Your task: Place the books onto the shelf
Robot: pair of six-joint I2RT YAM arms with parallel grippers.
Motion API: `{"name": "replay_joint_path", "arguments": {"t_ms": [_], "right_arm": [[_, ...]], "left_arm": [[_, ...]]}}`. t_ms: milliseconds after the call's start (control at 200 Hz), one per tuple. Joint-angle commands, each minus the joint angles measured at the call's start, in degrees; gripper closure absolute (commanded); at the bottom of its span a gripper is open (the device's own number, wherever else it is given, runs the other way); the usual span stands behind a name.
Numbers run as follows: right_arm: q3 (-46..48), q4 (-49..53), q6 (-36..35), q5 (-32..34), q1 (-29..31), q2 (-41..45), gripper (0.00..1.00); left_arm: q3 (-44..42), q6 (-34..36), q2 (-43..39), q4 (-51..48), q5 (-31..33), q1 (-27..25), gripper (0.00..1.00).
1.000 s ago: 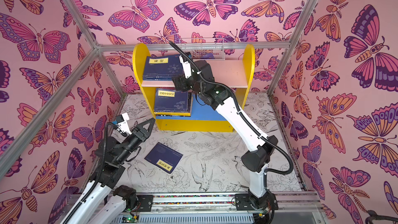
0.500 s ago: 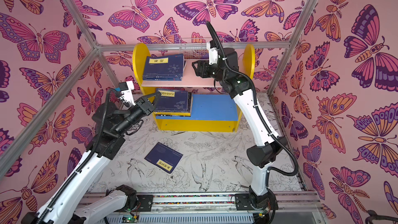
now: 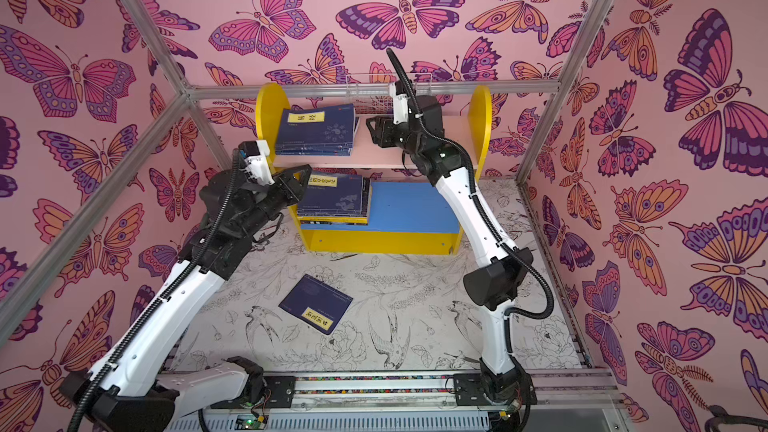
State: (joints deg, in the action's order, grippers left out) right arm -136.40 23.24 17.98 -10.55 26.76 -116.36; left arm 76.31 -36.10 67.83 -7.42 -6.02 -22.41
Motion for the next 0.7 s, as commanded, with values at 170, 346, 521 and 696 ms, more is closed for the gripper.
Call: {"name": "replay_joint_path", "arguments": {"t_ms": [170, 346, 521, 696], "right_arm": [[-0.1, -0.7, 4.9, -6.2, -1.2, -1.0, 0.33], [-9.1, -5.1, 15.0, -10.6, -2.2, -9.5, 0.34], [-12.5, -7.2, 21.8, -12.9, -1.9, -14.3, 0.34], [-11.6, -8.8, 25.3, -15.5, -0.9, -15.3, 0.35]], "left_arm": [[-5.4, 1.4, -4.0, -2.2, 4.2, 0.0, 0.84], [-14.2, -2.7, -10.0, -2.5, 4.2, -0.2, 0.84], [-21.7, -5.8, -18.3, -7.0, 7.2, -0.3, 0.83], [-25.9, -7.0, -24.3, -11.5, 9.3, -0.3, 0.83]]}}
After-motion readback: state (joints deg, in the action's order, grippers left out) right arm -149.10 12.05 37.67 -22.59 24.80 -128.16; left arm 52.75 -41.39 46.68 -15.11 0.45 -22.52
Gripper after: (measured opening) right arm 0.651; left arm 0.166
